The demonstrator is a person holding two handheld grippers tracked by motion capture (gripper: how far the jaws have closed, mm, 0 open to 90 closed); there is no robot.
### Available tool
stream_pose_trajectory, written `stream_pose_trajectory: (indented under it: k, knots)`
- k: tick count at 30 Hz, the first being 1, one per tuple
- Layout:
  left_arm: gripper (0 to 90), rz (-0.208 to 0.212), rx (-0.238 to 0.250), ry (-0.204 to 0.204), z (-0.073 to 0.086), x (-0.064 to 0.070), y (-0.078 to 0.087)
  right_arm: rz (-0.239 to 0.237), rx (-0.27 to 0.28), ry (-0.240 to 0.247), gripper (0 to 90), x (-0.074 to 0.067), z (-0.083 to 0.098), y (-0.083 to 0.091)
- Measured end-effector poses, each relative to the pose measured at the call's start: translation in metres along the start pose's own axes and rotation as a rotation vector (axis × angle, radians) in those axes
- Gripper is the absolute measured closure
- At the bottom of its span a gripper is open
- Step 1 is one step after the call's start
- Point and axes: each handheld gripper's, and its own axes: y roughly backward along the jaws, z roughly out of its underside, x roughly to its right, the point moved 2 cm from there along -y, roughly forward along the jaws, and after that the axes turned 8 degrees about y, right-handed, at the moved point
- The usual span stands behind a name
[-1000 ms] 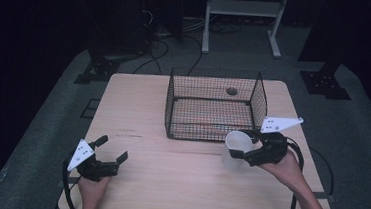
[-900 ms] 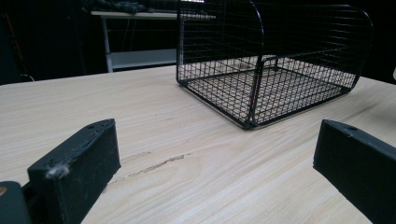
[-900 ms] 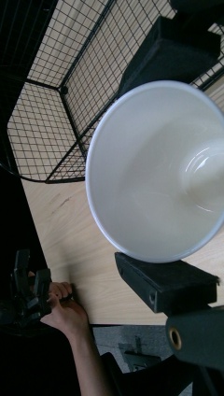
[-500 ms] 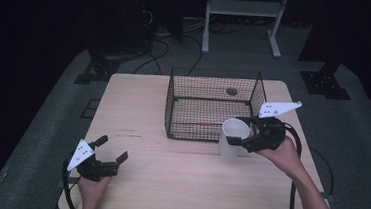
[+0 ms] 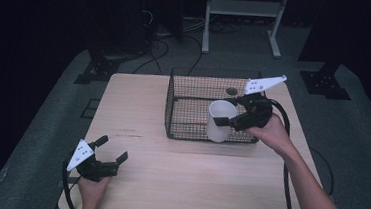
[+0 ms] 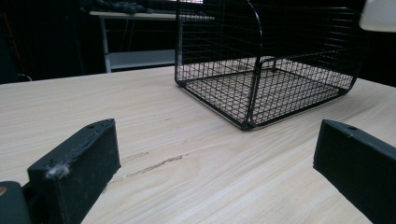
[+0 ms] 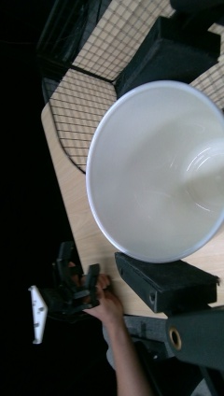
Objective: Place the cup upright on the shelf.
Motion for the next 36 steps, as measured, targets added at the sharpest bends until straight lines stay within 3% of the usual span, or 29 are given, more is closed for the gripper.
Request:
stream_pose_trajectory:
  k: [7,20,25,29,36]
  knots:
    - [0.0,0.002,0.002,0.004,0.0,-0.001,0.0,-0.015,-0.029,-0.004,18.1,0.022,-0.025,-0.027]
    - [0.0,0.005,0.004,0.002,0.0,-0.001,-0.001,-0.009,-0.052,-0.035,18.0,0.055,-0.041,-0.054]
    - [0.0,0.005,0.003,0.001,0.0,0.0,-0.001,0.011,-0.065,-0.042,18.0,0.065,-0.04,-0.06]
    - [0.0,0.006,0.003,0.0,0.0,0.0,-0.001,0.058,-0.082,-0.071,17.9,0.085,-0.028,-0.068]
    - [0.0,0.007,0.003,0.0,0.0,0.0,-0.001,0.081,-0.126,-0.121,18.0,0.104,-0.01,-0.079]
